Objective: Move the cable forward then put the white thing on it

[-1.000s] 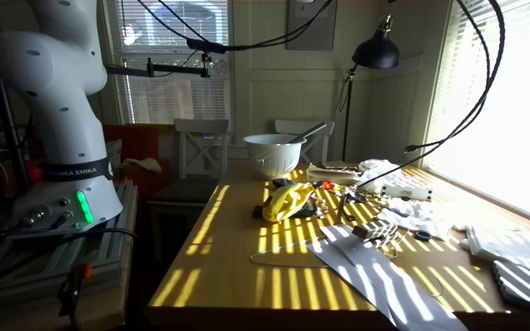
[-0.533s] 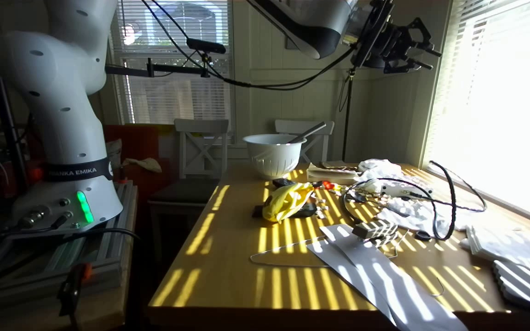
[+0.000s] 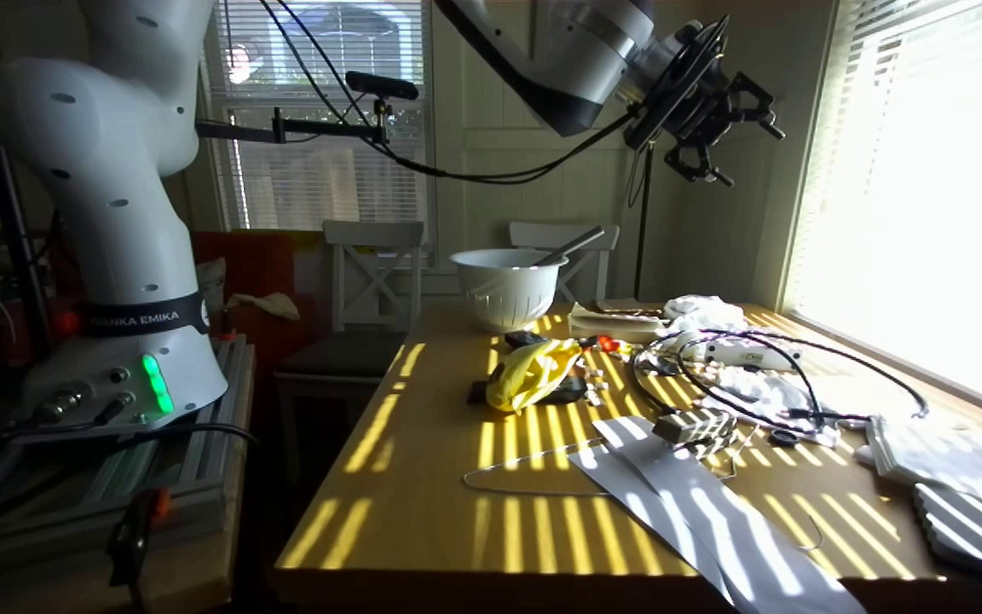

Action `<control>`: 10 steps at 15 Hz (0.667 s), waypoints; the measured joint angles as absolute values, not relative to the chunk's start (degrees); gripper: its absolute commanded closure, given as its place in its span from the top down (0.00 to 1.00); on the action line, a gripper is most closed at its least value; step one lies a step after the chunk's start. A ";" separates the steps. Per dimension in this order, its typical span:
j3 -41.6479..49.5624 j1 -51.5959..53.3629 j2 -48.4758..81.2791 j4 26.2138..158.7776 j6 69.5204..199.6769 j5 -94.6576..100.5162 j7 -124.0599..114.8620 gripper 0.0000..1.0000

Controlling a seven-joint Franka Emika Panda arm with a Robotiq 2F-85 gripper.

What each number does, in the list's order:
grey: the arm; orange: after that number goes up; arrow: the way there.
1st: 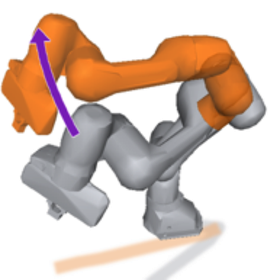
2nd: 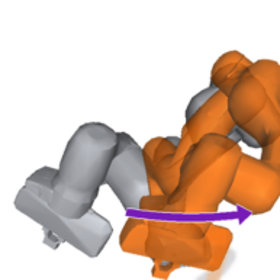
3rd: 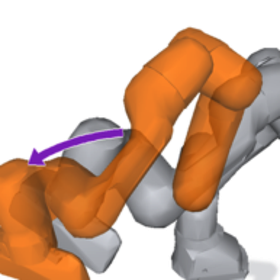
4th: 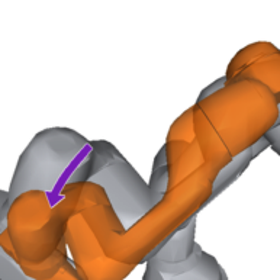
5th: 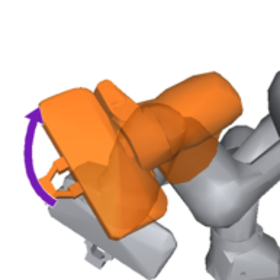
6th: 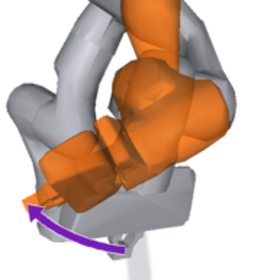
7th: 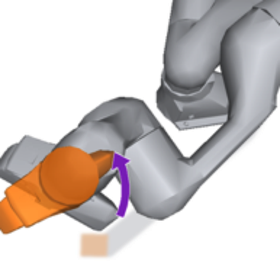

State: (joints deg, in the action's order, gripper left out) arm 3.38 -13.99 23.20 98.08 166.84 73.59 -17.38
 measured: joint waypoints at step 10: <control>2.71 -13.32 23.37 100.67 167.10 70.19 -12.20 1.00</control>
